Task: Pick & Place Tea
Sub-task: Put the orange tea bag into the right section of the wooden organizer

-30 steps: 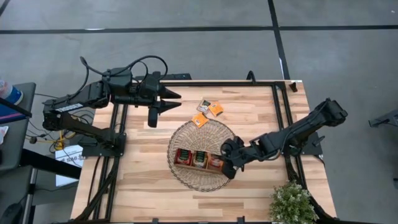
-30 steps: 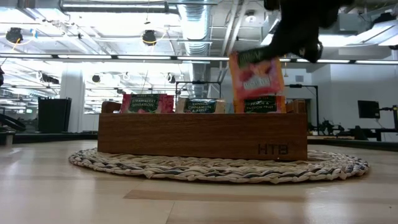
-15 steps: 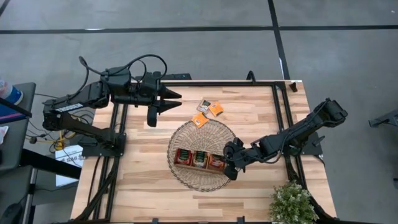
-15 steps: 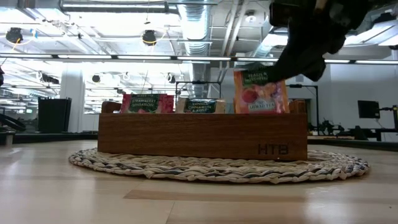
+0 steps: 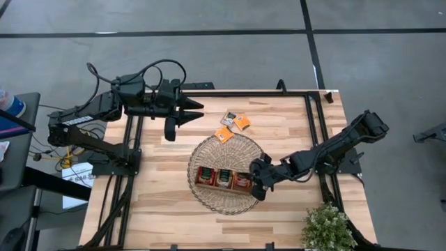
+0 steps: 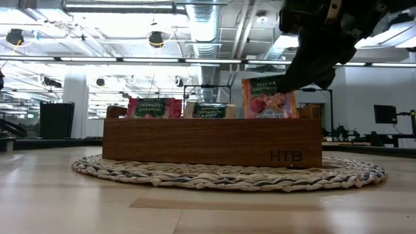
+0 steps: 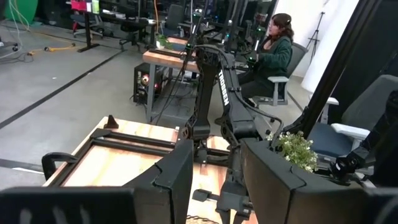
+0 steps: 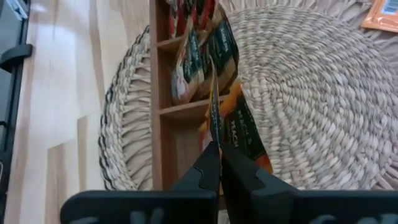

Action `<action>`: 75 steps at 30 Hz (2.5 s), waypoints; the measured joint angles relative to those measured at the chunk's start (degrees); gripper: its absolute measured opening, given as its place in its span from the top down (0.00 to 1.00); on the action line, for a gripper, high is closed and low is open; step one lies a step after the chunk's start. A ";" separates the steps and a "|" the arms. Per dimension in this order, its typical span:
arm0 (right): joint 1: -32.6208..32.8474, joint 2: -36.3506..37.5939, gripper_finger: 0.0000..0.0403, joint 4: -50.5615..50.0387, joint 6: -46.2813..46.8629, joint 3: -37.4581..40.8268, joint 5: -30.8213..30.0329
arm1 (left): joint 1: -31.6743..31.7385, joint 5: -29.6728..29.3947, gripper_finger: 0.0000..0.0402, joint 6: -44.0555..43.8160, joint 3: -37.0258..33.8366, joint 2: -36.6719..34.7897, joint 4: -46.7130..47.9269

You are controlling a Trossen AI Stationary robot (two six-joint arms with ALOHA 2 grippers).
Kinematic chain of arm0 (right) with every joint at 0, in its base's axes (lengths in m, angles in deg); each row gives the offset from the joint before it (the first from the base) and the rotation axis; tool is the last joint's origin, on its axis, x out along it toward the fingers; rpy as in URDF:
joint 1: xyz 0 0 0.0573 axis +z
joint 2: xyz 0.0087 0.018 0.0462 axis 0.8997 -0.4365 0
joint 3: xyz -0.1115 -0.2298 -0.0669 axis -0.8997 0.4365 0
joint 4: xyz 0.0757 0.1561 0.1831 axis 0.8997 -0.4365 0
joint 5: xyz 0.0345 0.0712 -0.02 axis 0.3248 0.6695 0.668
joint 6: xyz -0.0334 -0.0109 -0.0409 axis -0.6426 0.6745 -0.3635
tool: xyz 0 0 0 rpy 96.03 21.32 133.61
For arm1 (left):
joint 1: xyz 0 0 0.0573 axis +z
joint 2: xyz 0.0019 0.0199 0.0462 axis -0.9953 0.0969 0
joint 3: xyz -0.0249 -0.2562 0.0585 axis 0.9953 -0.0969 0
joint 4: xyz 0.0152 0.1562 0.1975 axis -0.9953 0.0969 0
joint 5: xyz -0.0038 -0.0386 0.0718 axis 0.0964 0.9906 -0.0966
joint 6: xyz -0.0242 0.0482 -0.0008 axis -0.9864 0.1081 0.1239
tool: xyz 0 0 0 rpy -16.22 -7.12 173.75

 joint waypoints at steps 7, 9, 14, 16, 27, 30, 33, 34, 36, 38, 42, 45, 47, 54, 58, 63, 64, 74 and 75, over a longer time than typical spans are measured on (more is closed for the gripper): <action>-1.69 -0.61 0.99 0.56 1.67 0.00 3.53 | 0.00 -0.96 0.68 0.62 0.00 0.00 -0.01; -2.15 -0.61 0.97 1.12 0.84 0.02 4.53 | 0.00 -1.21 0.68 1.02 0.00 0.00 -0.02; -2.53 -0.61 0.86 1.44 0.64 0.00 6.03 | 0.00 -1.19 0.68 1.08 0.00 0.00 -0.04; -2.54 -0.61 0.82 1.42 0.64 0.00 6.02 | 0.01 -1.19 0.68 1.07 0.00 0.00 -0.03; -4.57 2.83 0.71 -6.89 0.42 -6.27 6.05 | 0.02 -2.05 0.68 1.29 0.00 0.00 3.14; -7.10 5.48 0.69 -12.52 0.13 -9.08 5.36 | 0.02 -3.89 0.68 1.34 0.00 0.00 6.13; -10.88 8.35 0.68 -18.87 0.63 -11.12 2.81 | 0.02 -5.52 0.68 2.38 0.00 0.00 8.98; -12.94 8.72 0.67 -20.45 1.25 -11.90 2.81 | 0.02 -5.81 0.68 2.72 0.00 0.00 9.79; -18.00 9.03 0.64 -25.73 2.65 -13.18 4.79 | 0.02 -6.26 0.68 2.86 0.00 0.00 10.35; -23.57 7.77 0.60 -29.07 3.58 -14.99 8.02 | 0.02 -6.70 0.68 2.86 0.00 0.00 10.54; -34.38 2.44 0.51 -36.04 6.99 -19.60 15.86 | 0.00 -8.06 0.68 2.59 0.00 -0.01 11.45; -40.40 -2.51 0.46 -37.46 6.64 -23.47 21.02 | 0.02 -8.34 0.68 2.55 0.00 -0.02 12.37; -43.07 -5.85 0.44 -37.14 5.53 -26.20 22.34 | 0.01 -8.31 0.68 2.44 0.00 -0.02 13.49; -46.13 -14.52 0.43 -37.06 -0.24 -33.44 24.07 | 0.02 -7.91 0.68 1.55 0.00 -0.02 26.10; -44.30 -13.83 0.44 -37.34 -0.69 -33.92 23.99 | 0.03 -9.82 0.68 0.89 -1.31 0.30 31.34; -38.38 -6.70 0.46 -37.81 2.22 -34.01 20.35 | 2.85 -5.88 0.61 -4.45 -7.22 1.24 29.49; -36.86 -5.01 0.46 -38.22 3.16 -34.01 19.03 | 3.71 -4.53 0.59 -5.96 -8.40 1.88 28.13; -18.81 7.46 0.46 -38.06 14.85 -34.01 0.67 | 11.07 0.27 0.40 -20.02 -9.61 17.48 14.29; -17.24 7.96 0.46 -38.04 15.52 -34.01 -0.68 | 11.57 0.54 0.40 -20.29 -9.06 19.53 14.50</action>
